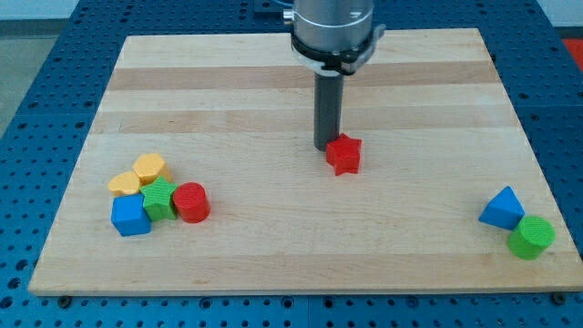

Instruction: Move the green star closer to the green circle

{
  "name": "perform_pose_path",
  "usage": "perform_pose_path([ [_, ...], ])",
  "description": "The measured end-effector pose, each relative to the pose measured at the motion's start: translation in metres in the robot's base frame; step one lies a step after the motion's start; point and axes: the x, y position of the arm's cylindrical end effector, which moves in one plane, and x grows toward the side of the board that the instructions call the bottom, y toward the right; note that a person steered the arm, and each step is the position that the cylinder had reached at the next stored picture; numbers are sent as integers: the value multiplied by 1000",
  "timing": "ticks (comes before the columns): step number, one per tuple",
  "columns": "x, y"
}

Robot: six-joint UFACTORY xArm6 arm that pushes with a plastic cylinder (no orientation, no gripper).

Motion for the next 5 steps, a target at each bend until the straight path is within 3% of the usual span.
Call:
perform_pose_path([
  [5, 90, 29],
])
